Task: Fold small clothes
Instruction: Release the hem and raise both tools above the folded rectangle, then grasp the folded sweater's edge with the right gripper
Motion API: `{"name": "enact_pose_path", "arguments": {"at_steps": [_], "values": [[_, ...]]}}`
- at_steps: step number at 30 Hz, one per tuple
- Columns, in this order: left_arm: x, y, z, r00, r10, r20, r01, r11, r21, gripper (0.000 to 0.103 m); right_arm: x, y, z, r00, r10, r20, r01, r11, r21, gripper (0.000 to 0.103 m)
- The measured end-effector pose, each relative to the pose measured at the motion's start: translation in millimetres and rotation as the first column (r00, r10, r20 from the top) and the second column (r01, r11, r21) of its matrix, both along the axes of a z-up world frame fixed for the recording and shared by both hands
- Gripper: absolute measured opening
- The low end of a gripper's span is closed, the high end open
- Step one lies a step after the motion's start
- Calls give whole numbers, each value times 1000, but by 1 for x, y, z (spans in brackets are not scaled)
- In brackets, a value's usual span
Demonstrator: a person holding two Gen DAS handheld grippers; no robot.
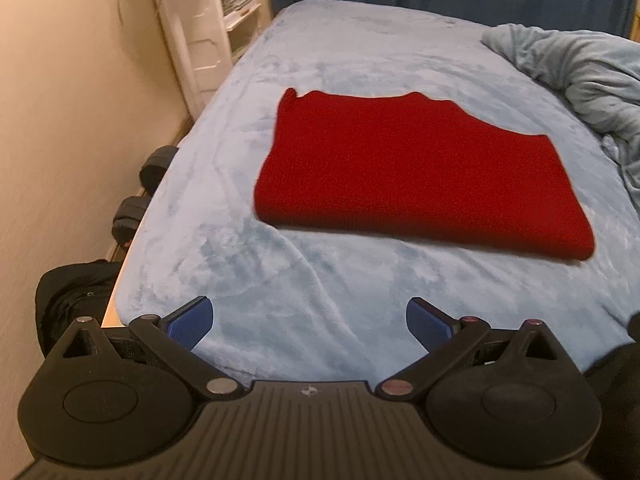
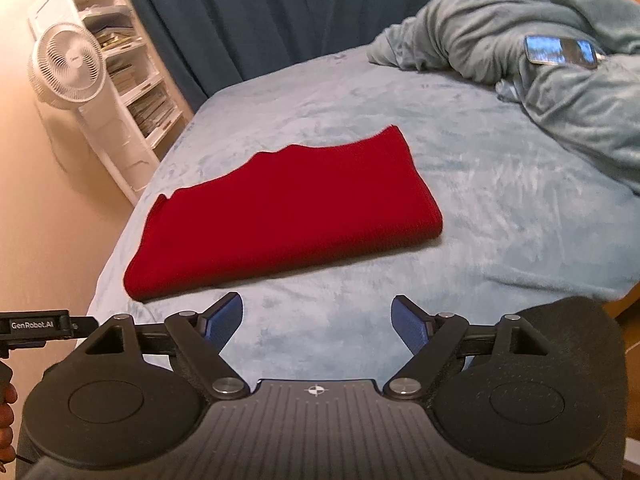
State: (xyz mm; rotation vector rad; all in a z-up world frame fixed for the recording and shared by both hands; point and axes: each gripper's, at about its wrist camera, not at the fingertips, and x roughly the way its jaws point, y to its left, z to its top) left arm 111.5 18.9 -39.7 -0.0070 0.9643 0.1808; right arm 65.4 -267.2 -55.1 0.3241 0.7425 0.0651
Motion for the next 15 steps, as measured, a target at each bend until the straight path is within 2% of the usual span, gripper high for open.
{"name": "enact_pose_path", "arguments": {"at_steps": [9, 12, 15], "values": [[44, 34, -19, 994, 111, -13, -111, 993, 34, 103, 37, -24, -26, 996, -69, -51, 72, 996, 60, 84], [61, 50, -29, 988, 152, -4, -152, 987, 42, 103, 61, -42, -38, 989, -128, -69, 136, 981, 138, 85], [78, 65, -43, 983, 183, 9, -184, 982, 50, 103, 92, -62, -58, 975, -193, -112, 215, 947, 238, 88]]}}
